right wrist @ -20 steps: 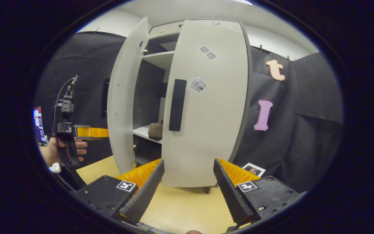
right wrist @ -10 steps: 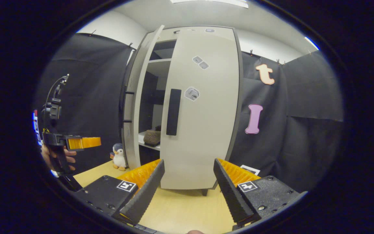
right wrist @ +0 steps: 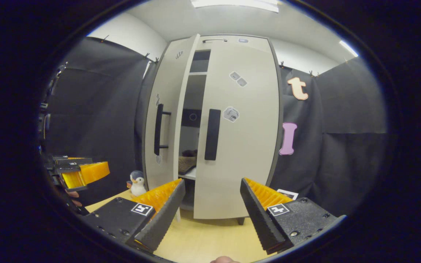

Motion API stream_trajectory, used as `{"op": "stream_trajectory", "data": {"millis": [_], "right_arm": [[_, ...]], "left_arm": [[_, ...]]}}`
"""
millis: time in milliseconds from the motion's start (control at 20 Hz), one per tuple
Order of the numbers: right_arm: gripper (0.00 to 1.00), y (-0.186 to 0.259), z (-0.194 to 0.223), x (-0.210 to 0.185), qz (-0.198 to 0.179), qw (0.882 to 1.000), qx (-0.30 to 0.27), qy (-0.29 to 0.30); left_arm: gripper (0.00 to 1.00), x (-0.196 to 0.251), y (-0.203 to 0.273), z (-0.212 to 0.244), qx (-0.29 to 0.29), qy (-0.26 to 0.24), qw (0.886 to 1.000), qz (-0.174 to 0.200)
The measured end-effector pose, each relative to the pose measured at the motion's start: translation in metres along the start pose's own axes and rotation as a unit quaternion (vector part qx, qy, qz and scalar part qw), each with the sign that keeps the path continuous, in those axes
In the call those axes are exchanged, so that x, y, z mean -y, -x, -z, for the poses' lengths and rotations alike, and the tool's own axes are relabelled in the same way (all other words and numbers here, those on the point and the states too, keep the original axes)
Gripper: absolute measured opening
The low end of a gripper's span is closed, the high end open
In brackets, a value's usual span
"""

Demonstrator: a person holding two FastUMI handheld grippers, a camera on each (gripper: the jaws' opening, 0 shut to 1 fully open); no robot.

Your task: Grab one shoe with the right hand and put it into the shoe cabinet, grab the other shoe with the left hand and put it into the shoe cabinet; then close the right door with the right hand and the left door with the left hand.

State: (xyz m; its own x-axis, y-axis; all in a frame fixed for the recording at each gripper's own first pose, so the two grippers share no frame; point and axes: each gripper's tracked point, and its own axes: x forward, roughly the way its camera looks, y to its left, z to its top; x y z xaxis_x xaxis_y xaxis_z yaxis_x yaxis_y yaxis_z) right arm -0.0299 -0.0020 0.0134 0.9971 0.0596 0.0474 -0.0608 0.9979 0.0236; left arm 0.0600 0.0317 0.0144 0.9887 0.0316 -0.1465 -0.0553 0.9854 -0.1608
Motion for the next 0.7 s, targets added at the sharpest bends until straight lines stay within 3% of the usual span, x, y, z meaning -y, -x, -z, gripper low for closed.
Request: {"op": "stream_trajectory", "data": {"millis": [200,400,700], "right_arm": [[0.99,-0.003,-0.002,0.000,-0.002,1.000,0.002,-0.006],[0.98,-0.007,-0.008,0.001,-0.010,1.000,0.005,-0.025],[0.99,-0.015,-0.021,0.000,-0.014,1.000,0.020,0.002]], "left_arm": [[0.95,0.014,-0.001,-0.005,0.016,-0.051,0.998,0.014],[0.95,0.024,0.003,-0.003,0.016,-0.052,0.998,0.025],[0.94,0.017,0.005,-0.001,0.018,-0.052,0.998,0.021]]}}
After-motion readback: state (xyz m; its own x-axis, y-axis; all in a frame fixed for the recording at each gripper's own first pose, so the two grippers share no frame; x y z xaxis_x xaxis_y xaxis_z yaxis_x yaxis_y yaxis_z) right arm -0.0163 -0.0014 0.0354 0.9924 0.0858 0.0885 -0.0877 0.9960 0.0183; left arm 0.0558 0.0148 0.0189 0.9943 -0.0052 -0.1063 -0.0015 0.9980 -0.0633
